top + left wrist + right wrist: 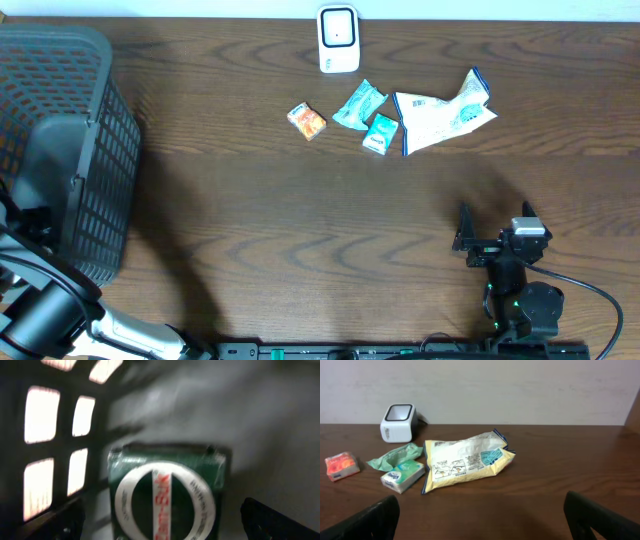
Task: Scan the item barcode
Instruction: 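Reach the left gripper into the basket and grasp the green round tin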
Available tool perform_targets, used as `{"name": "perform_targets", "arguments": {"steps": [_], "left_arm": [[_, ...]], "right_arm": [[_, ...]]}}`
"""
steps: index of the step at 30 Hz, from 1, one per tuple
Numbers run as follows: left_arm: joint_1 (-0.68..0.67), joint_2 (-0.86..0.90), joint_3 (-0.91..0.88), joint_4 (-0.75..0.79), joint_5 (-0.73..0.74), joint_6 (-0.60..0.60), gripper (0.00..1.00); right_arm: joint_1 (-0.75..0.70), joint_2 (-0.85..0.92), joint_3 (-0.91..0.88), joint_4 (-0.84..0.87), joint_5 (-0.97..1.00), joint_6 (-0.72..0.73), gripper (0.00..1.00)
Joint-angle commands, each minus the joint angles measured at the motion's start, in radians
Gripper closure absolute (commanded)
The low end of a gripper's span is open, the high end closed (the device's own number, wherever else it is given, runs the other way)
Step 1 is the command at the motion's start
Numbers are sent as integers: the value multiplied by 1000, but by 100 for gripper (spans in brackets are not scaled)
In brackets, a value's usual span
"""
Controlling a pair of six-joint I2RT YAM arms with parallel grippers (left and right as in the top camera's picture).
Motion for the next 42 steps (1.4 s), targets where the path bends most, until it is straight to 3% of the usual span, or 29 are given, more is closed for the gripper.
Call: {"name": "perform_targets", "arguments": {"steps": [1,10,14,21,28,33,42], "left_arm": [[7,12,-23,37,-2,72,2],[7,13,-122,158,139,78,4],[7,13,-127,188,139,168,6],[7,13,-127,190,140,180,28],[7,11,-125,185,151,180,32],[7,0,-107,180,269,180,37],[7,-109,-92,178,319,180,38]], "right_arm": [[-5,-3,-1,-4,-3,3,1],[-5,-3,-1,-4,-3,3,1],[-5,-3,-1,-4,-3,3,1],[-5,-3,-1,-4,-3,3,1],[-5,-3,-1,-4,-3,3,1],[-5,-3,-1,-4,-3,3,1],[-5,-3,-1,-4,-3,3,1]]}}
